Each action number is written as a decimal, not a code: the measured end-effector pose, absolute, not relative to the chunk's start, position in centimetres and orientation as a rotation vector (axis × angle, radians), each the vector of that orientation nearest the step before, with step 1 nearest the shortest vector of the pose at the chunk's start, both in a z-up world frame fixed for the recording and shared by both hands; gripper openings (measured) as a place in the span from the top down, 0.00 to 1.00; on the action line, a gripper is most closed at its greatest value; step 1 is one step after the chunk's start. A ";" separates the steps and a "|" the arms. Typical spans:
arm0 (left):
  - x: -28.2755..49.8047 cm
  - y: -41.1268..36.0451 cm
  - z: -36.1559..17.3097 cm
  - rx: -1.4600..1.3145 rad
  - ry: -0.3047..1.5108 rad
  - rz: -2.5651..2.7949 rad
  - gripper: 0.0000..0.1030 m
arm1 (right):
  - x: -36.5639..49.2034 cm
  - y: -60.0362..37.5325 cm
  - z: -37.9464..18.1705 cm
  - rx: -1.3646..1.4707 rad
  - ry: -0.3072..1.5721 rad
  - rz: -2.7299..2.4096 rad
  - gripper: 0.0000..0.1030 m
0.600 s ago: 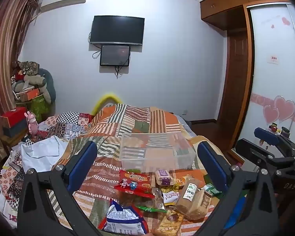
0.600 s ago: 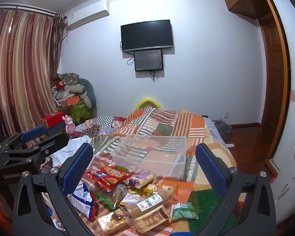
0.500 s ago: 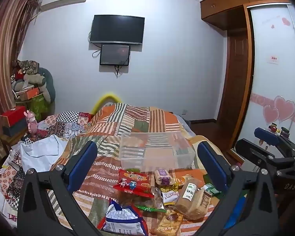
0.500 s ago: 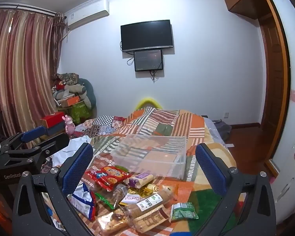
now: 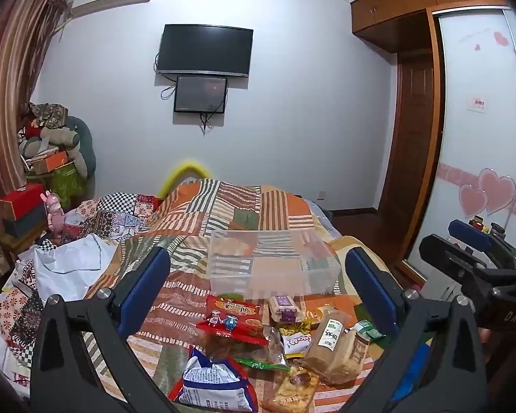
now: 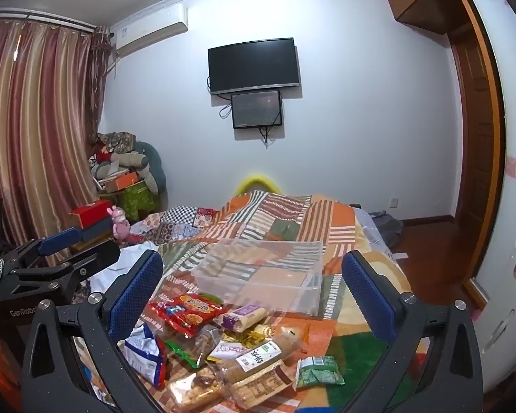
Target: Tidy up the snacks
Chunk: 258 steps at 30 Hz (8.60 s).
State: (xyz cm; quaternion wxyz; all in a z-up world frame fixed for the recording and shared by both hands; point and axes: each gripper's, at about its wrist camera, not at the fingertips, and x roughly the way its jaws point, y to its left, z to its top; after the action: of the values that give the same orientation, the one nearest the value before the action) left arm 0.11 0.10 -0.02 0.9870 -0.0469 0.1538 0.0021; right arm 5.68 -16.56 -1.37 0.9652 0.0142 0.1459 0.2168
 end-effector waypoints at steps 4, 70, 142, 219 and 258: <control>0.1 0.3 -0.1 -0.098 0.310 0.001 0.00 | 5.7 -16.4 -1.4 0.031 0.292 0.436 0.00; 0.2 -0.3 -0.2 -0.075 0.307 0.003 0.00 | 5.7 -16.5 -2.0 0.057 0.305 0.449 0.00; 4.6 6.7 -16.5 -0.211 0.869 -0.055 0.35 | 12.7 -18.7 -16.2 0.193 0.991 0.463 0.59; 24.8 4.5 -8.4 -0.109 0.753 -0.093 0.49 | 24.5 -14.2 -8.5 0.138 0.642 0.498 0.68; 21.9 4.7 -8.5 -0.031 0.805 -0.065 0.20 | 24.6 -14.9 -9.6 0.047 0.750 0.487 0.53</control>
State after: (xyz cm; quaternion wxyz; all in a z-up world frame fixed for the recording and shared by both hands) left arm 21.88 4.67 -8.46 0.9195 -0.0153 0.3916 -0.0315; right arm 24.56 -14.93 -9.64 0.9014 0.0226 0.3625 0.2356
